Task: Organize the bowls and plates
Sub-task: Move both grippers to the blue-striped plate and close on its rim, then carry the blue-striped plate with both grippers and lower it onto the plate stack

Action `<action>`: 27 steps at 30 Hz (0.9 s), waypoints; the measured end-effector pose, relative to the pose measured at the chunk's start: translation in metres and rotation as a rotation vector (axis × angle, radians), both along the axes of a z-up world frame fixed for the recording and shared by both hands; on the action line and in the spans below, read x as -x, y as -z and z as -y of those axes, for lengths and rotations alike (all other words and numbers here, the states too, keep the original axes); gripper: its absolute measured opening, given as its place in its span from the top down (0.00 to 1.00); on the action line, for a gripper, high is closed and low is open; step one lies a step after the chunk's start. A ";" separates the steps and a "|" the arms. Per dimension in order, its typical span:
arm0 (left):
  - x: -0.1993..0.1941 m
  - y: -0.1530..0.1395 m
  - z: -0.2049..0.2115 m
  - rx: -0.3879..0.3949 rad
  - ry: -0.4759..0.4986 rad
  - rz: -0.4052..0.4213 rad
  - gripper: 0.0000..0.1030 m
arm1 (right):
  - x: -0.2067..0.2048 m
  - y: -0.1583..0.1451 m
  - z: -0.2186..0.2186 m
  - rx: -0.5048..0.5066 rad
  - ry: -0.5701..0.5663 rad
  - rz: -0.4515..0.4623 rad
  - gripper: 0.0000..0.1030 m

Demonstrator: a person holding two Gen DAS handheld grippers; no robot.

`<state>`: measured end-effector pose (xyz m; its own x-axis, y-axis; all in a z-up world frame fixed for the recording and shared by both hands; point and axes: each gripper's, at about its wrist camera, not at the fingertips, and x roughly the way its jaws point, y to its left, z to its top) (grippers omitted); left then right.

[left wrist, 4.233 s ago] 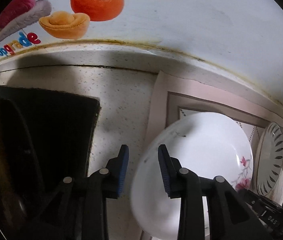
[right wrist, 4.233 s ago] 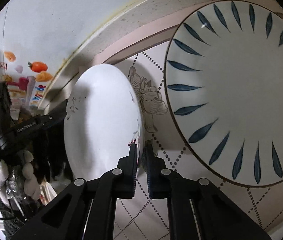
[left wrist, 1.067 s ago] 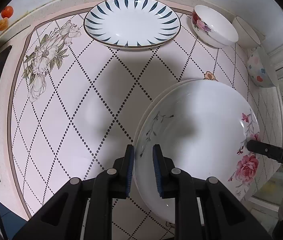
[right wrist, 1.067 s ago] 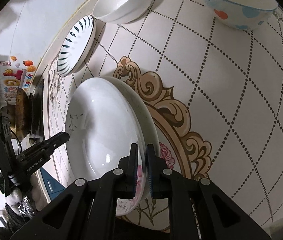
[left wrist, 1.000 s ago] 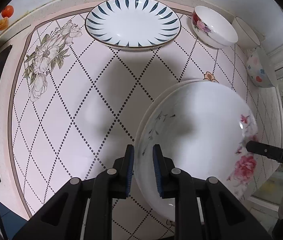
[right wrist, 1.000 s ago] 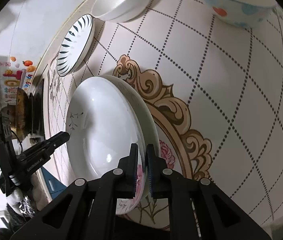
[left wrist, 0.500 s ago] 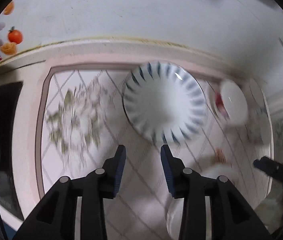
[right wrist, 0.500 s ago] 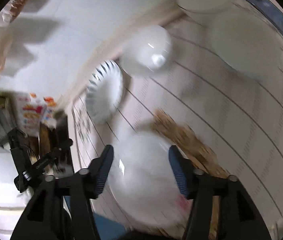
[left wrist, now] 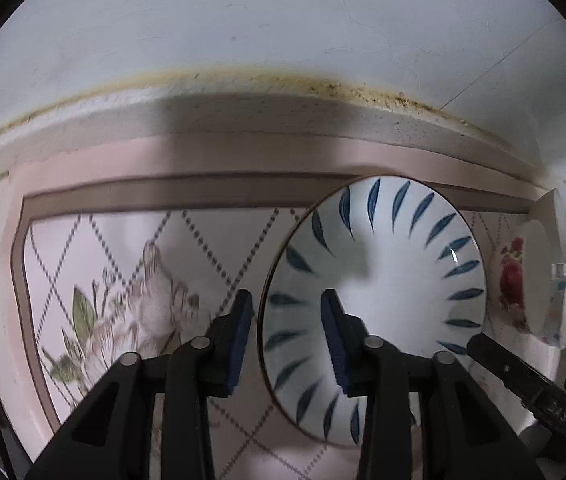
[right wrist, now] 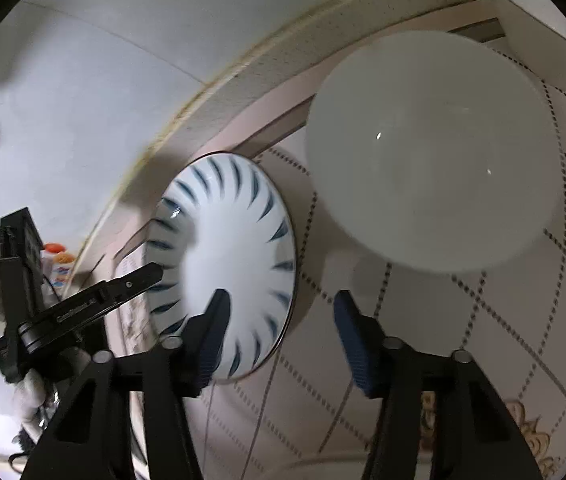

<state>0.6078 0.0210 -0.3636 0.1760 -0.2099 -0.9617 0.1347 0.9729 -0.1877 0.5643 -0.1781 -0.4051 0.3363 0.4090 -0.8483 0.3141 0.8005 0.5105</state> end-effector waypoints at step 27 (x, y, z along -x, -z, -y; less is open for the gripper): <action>0.096 -0.100 0.012 -0.011 0.031 0.191 0.87 | 0.037 -0.053 -0.003 0.110 -0.135 0.106 0.88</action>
